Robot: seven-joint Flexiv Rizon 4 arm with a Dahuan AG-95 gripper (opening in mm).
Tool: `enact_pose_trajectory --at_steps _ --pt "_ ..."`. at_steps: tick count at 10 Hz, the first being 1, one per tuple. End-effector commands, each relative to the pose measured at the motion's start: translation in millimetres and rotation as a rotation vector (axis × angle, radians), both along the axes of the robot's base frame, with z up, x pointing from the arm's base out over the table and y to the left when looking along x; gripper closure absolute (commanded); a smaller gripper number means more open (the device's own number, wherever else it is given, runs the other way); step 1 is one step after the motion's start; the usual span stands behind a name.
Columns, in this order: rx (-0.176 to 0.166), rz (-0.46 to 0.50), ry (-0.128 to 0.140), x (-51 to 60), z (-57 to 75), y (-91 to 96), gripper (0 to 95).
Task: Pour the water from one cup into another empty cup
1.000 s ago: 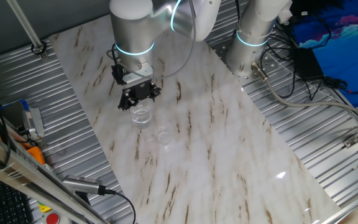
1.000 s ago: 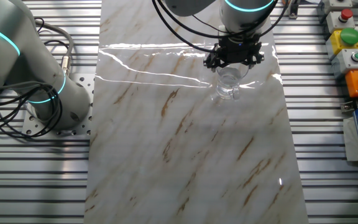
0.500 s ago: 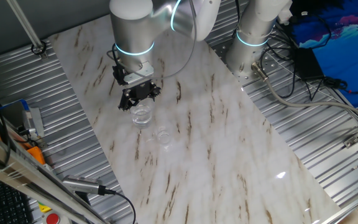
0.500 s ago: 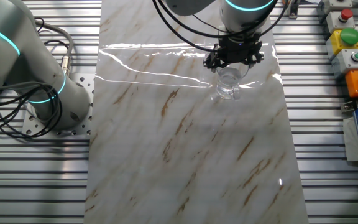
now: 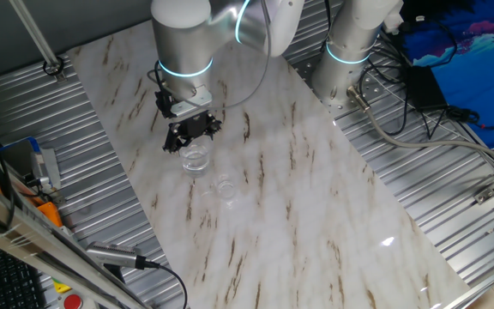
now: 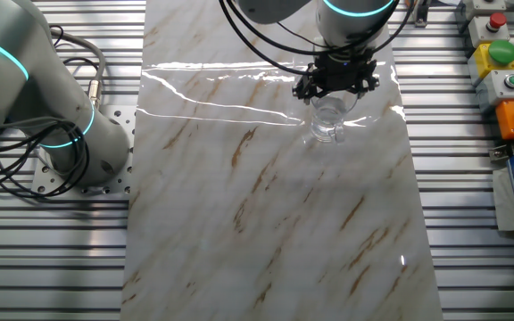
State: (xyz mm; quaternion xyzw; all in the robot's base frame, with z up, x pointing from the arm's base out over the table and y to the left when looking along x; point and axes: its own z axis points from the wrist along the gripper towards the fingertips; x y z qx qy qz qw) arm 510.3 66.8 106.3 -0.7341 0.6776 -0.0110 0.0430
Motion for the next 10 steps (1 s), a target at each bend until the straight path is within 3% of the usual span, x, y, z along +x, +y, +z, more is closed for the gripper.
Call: enact_pose_trajectory --at_steps 1,3,4,7,9,10 --pt "0.0 -0.009 0.002 -0.3 0.3 0.1 0.0" --pt "0.0 -0.014 0.007 -0.3 0.3 0.1 0.0" --pt "-0.002 -0.015 0.009 -0.3 0.3 0.1 19.0" --pt "-0.003 -0.03 0.006 -0.2 0.4 0.3 19.0" --pt "-0.006 -0.057 0.011 -0.2 0.4 0.4 95.0" --pt "-0.008 -0.055 0.009 0.1 0.0 1.3 95.0"
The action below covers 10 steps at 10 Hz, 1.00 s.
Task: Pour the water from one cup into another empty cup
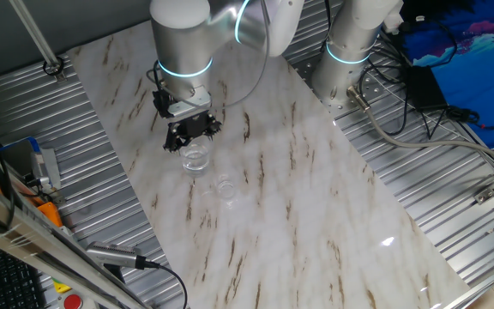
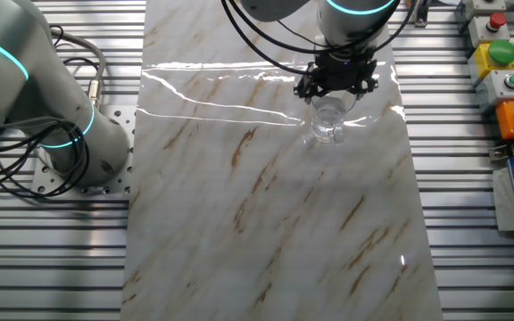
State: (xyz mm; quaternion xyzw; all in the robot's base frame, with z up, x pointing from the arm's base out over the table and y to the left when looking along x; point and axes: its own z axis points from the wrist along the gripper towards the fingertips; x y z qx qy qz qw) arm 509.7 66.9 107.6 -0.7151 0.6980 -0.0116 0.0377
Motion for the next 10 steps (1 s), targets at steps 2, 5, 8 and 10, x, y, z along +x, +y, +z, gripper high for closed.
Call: enact_pose_trajectory --at_steps 2,5,8,10 --pt "-0.01 -0.008 -0.004 0.8 -1.3 1.9 95.0" --pt "-0.023 -0.023 0.015 0.9 0.1 2.8 95.0" --pt "-0.011 -0.036 0.021 2.1 10.3 5.0 95.0" --pt "-0.015 -0.033 0.023 2.5 17.7 5.1 95.0"
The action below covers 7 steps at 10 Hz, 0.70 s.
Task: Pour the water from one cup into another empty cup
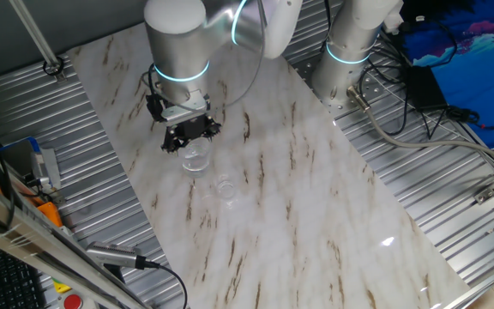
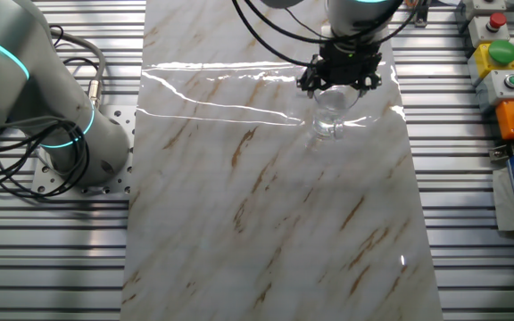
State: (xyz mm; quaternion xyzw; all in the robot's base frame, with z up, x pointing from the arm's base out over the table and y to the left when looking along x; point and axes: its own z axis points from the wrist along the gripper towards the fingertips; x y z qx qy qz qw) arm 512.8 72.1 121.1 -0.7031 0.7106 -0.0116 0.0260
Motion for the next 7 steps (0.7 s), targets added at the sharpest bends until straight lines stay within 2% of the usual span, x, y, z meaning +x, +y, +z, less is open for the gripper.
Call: enact_pose_trajectory --at_steps 1,4,7 --pt "0.004 0.0 0.007 -0.7 8.2 -3.0 95.0" --pt "0.014 0.022 0.034 7.0 32.6 -24.5 95.0" --pt "0.011 0.044 0.046 9.4 54.0 -43.5 95.0"
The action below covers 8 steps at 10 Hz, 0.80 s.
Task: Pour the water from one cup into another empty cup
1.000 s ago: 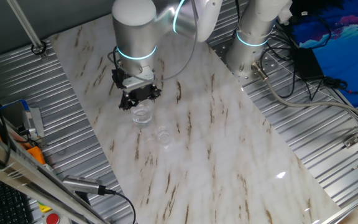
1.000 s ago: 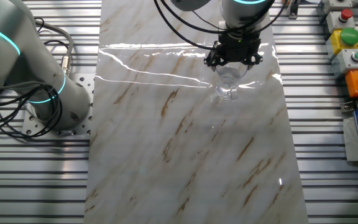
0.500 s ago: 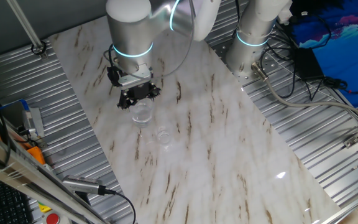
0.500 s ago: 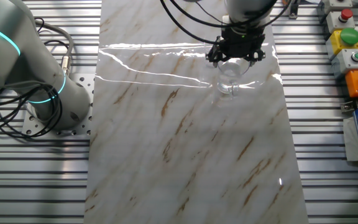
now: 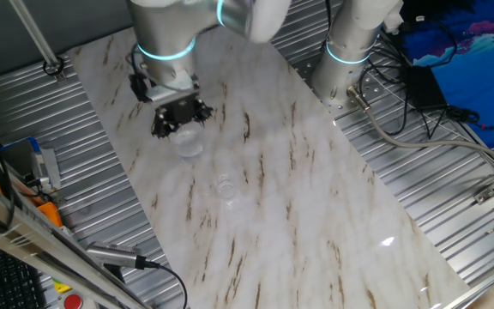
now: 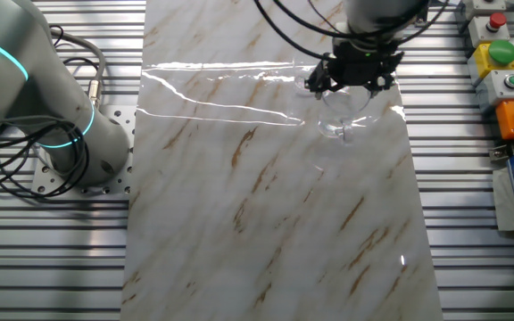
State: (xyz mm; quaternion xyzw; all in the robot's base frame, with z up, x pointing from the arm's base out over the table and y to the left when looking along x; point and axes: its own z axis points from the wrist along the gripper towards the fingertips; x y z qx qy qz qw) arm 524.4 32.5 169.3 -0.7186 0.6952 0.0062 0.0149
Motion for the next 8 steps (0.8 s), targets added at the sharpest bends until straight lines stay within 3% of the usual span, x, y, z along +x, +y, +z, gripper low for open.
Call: enact_pose_trajectory --at_steps 1,2,8 --pt "-0.002 0.0 0.006 -3.9 10.8 -8.4 95.0" --pt "0.01 -0.011 0.011 -3.9 10.8 -8.4 95.0" --pt "0.007 -0.046 0.017 -3.9 10.8 -8.4 95.0"
